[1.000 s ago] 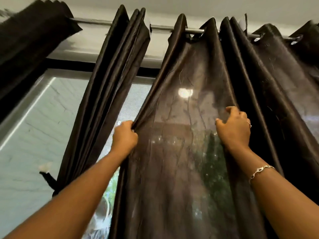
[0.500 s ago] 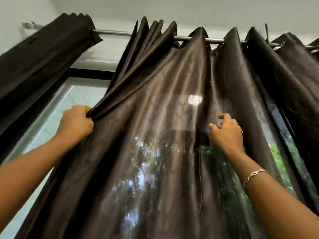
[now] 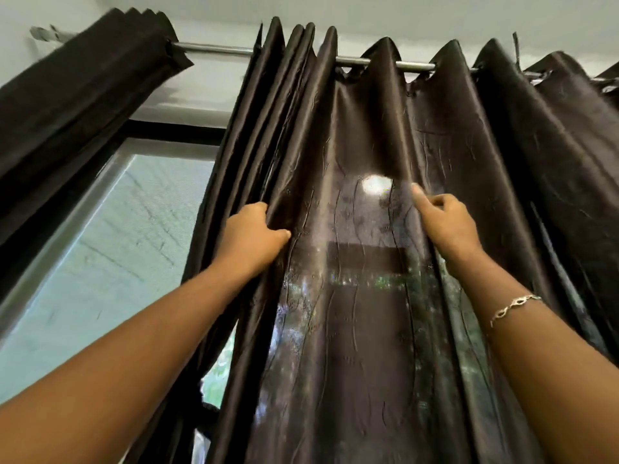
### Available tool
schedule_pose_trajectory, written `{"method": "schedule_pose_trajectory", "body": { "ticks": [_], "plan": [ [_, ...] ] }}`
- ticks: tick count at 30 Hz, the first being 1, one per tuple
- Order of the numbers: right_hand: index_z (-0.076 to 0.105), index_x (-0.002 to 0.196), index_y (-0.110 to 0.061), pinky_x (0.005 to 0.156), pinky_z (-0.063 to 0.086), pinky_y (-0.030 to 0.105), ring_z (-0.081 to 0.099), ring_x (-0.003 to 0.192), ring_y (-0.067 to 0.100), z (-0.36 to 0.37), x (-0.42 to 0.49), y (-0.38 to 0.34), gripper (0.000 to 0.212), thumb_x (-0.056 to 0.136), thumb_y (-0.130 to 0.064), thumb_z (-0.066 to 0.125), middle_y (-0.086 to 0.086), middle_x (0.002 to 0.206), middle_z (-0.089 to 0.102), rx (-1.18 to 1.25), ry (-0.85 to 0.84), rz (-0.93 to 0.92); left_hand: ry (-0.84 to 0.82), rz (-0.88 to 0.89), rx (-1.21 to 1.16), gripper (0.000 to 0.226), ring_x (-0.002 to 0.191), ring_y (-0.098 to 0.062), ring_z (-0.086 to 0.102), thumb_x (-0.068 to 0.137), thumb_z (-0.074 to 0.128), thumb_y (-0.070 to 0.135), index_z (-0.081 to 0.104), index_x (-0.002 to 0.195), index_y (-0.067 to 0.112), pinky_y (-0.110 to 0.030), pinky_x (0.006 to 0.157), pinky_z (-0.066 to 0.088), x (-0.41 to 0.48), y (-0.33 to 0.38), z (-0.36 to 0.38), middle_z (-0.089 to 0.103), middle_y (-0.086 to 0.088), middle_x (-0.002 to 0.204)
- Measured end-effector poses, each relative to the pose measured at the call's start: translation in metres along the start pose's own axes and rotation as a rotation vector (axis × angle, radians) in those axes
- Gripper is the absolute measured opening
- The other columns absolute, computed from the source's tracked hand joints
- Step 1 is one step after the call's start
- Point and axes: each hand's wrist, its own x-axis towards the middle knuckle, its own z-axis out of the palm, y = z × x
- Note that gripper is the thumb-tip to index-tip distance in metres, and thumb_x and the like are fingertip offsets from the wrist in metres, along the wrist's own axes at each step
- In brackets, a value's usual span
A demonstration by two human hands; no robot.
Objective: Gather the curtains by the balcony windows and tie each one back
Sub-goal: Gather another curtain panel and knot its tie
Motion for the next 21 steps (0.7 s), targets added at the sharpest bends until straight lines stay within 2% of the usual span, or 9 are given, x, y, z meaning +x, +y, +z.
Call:
{"method": "schedule_pose_trajectory", "body": {
  "ticks": [3, 5, 7, 10, 12, 14, 17, 19, 21],
  "plan": [
    [0.053, 0.116, -0.005, 0.086, 0.044, 0.037, 0.054, 0.111, 0.034, 0.005, 0.001, -0.004, 0.066, 0.079, -0.059, 0.058, 0.015, 0.119, 0.06, -0.152, -0.095, 0.009, -0.021, -0.007, 0.009, 0.027, 0.1, -0.031, 0.057, 0.083, 0.062, 0.016, 0.057, 0.105, 0.002, -0.029, 0.072, 0.04, -0.001, 0.008, 0.016, 0.063, -0.017, 0.107],
    [0.05, 0.118, -0.006, 0.083, 0.044, 0.037, 0.054, 0.112, 0.035, 0.008, 0.0, -0.003, 0.063, 0.079, -0.053, 0.063, 0.015, 0.12, 0.058, -0.264, -0.154, 0.044, -0.043, -0.022, 0.017, 0.024, 0.089, -0.027, 0.052, 0.085, 0.059, 0.017, 0.053, 0.104, 0.004, -0.027, 0.068, 0.034, -0.003, 0.012, 0.024, 0.06, -0.016, 0.108],
    [0.049, 0.118, -0.006, 0.077, 0.039, 0.034, 0.053, 0.113, 0.036, 0.01, -0.002, 0.0, 0.052, 0.083, -0.041, 0.064, 0.017, 0.122, 0.057, -0.35, -0.195, 0.071, -0.058, -0.034, 0.027, 0.02, 0.082, -0.024, 0.044, 0.087, 0.056, 0.017, 0.05, 0.103, 0.006, -0.027, 0.068, 0.032, -0.006, 0.013, 0.029, 0.058, -0.016, 0.108],
    [0.051, 0.108, -0.006, 0.074, 0.037, 0.034, 0.053, 0.108, 0.038, 0.013, -0.009, 0.004, 0.021, 0.088, -0.015, 0.05, 0.021, 0.119, 0.057, -0.416, -0.178, 0.01, -0.055, -0.028, 0.067, 0.017, 0.078, -0.025, 0.043, 0.091, 0.046, 0.01, 0.044, 0.107, 0.005, -0.031, 0.067, 0.033, -0.01, 0.008, 0.034, 0.056, -0.02, 0.107],
    [0.051, 0.106, -0.004, 0.076, 0.039, 0.038, 0.053, 0.107, 0.041, 0.019, -0.018, 0.002, 0.02, 0.088, -0.01, 0.044, 0.025, 0.116, 0.058, -0.438, -0.147, -0.101, -0.057, -0.022, 0.079, 0.037, 0.075, -0.026, 0.046, 0.092, 0.042, 0.005, 0.037, 0.128, 0.007, -0.032, 0.064, 0.034, -0.013, 0.004, 0.033, 0.056, -0.02, 0.103],
    [0.05, 0.109, -0.004, 0.081, 0.041, 0.041, 0.053, 0.107, 0.043, 0.03, -0.028, -0.005, 0.023, 0.089, -0.01, 0.041, 0.026, 0.116, 0.058, -0.445, -0.16, -0.203, -0.055, -0.001, 0.078, 0.065, 0.063, -0.022, 0.046, 0.091, 0.043, 0.002, 0.014, 0.147, 0.02, -0.029, 0.054, 0.032, -0.017, -0.001, 0.032, 0.053, -0.012, 0.082],
    [0.051, 0.11, -0.007, 0.09, 0.041, 0.045, 0.054, 0.109, 0.041, 0.058, -0.039, -0.023, 0.023, 0.091, -0.012, 0.04, 0.022, 0.116, 0.06, -0.455, -0.207, -0.289, 0.002, 0.115, 0.09, 0.085, 0.05, -0.016, 0.038, 0.086, 0.046, -0.005, 0.002, 0.147, 0.035, -0.022, 0.045, 0.026, -0.021, -0.008, 0.025, 0.038, -0.003, 0.059],
    [0.052, 0.111, -0.008, 0.093, 0.04, 0.045, 0.056, 0.109, 0.038, 0.081, -0.042, -0.04, 0.023, 0.093, -0.015, 0.041, 0.019, 0.116, 0.061, -0.447, -0.238, -0.327, 0.009, 0.16, 0.073, 0.084, 0.064, -0.021, 0.05, 0.084, 0.046, -0.008, 0.011, 0.146, 0.036, -0.015, 0.054, 0.031, -0.02, -0.011, 0.019, 0.052, -0.006, 0.075],
    [0.055, 0.114, -0.01, 0.095, 0.04, 0.044, 0.055, 0.113, 0.036, 0.104, -0.041, -0.063, 0.026, 0.093, -0.019, 0.04, 0.015, 0.119, 0.061, -0.392, -0.305, -0.358, 0.028, 0.146, 0.04, 0.078, 0.098, -0.031, 0.057, 0.084, 0.047, -0.007, 0.019, 0.146, 0.032, -0.022, 0.076, 0.037, -0.017, -0.013, 0.014, 0.06, -0.014, 0.111]
  ]
}}
